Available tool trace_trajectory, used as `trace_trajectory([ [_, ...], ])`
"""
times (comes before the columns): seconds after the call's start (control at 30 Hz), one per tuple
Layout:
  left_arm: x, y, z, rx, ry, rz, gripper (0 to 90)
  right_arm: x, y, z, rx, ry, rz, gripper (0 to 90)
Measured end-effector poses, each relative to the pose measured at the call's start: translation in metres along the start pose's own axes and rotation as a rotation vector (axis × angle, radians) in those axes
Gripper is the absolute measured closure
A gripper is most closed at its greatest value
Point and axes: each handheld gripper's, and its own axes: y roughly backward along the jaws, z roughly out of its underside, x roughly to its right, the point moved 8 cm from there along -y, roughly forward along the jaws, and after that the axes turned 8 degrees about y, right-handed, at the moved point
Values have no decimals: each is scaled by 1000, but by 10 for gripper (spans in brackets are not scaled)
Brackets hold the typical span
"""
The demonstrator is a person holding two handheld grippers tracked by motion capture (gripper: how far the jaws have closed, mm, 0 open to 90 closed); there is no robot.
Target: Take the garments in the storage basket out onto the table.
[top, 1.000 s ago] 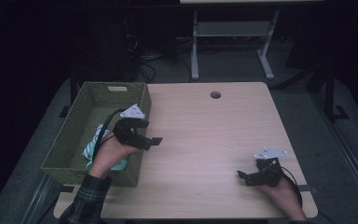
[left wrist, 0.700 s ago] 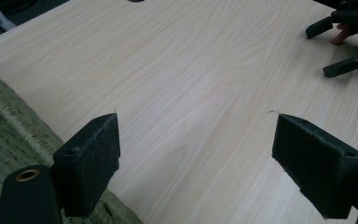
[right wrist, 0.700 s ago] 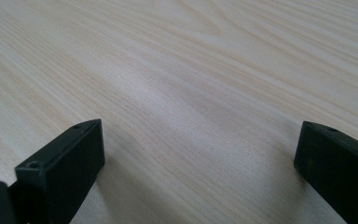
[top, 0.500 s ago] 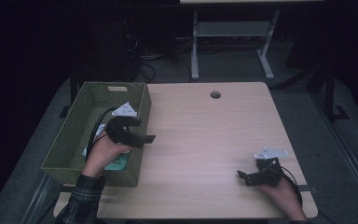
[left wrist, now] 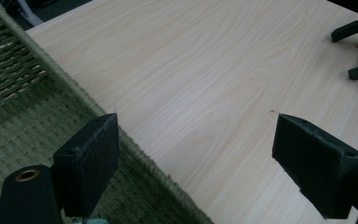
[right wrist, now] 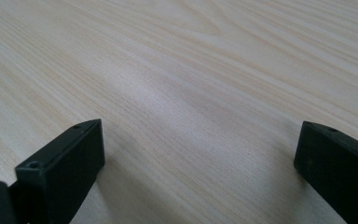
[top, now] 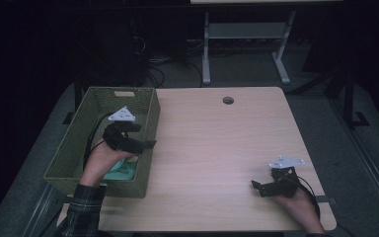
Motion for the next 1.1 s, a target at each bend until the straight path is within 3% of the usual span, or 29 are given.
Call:
trace_trajectory([
  [0.4, -17, 14, 2, 20, 26, -41, 145, 0, 0, 0, 0, -1, 0, 11],
  [0.77, -43, 28, 11, 35, 66, -102, 145, 0, 0, 0, 0, 0, 0, 11],
  [1.1, -65, 25, 29, -3, 99, -140, 194, 0, 0, 0, 0, -1, 0, 11],
])
